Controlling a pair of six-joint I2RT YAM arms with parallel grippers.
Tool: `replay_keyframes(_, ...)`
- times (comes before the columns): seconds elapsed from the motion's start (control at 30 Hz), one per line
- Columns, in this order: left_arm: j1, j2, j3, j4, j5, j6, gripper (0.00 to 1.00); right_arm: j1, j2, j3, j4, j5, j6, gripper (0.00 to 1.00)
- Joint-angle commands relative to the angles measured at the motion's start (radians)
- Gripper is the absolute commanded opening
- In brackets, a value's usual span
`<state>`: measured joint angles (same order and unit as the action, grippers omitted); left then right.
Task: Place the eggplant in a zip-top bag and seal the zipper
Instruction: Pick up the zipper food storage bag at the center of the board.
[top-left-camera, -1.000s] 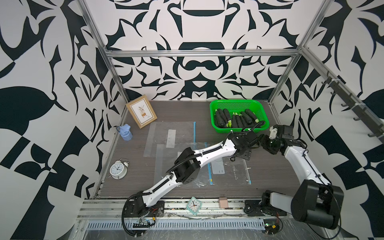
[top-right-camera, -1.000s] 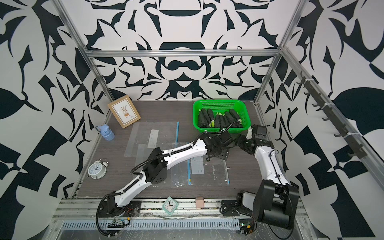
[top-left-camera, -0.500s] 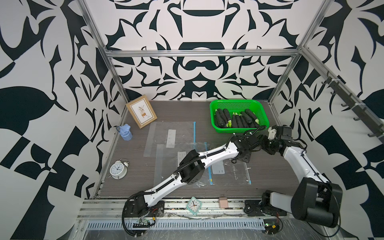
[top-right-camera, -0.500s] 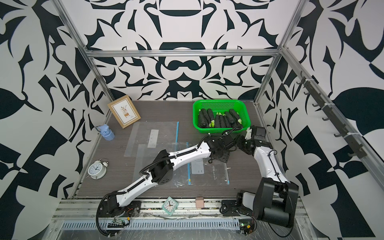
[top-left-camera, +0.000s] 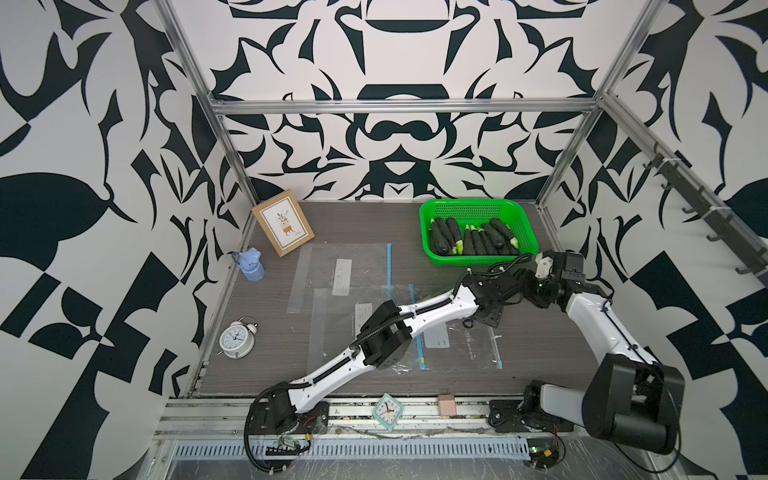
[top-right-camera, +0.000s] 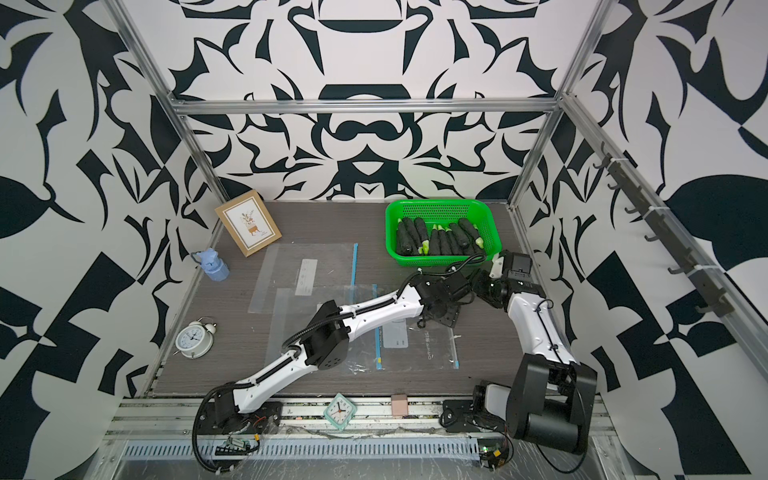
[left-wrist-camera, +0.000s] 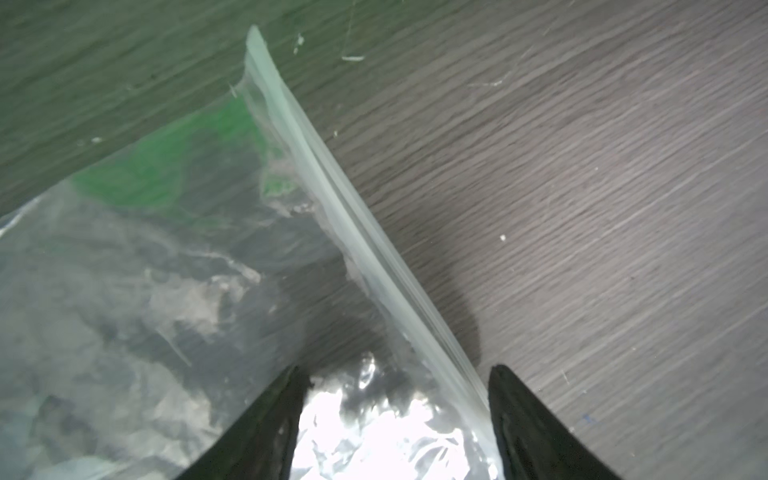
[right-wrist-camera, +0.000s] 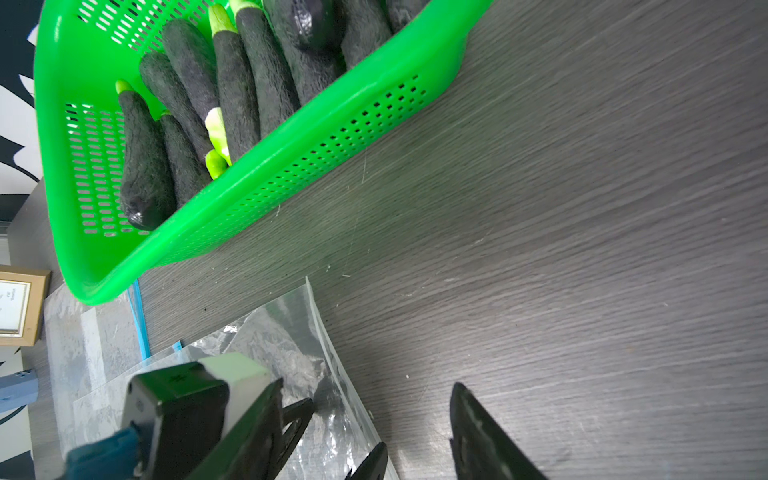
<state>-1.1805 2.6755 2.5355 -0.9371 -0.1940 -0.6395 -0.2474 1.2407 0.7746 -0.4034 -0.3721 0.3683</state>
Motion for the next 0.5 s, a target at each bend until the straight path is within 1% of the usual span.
replay_keyframes(0.0, -0.005, 0.034, 0.032, -0.027, -0.009, 0.006, 0.72, -0.004, -0.002, -0.004, 0.025, -0.013, 0.006, 0.65)
replay_keyframes(0.27, -0.005, 0.029, 0.016, -0.028, -0.012, 0.006, 0.62, -0.004, -0.007, -0.008, 0.028, -0.014, 0.006, 0.65)
replay_keyframes(0.47, -0.005, 0.009, -0.019, -0.029, -0.012, -0.002, 0.57, -0.004, 0.001, -0.006, 0.034, -0.022, 0.007, 0.65)
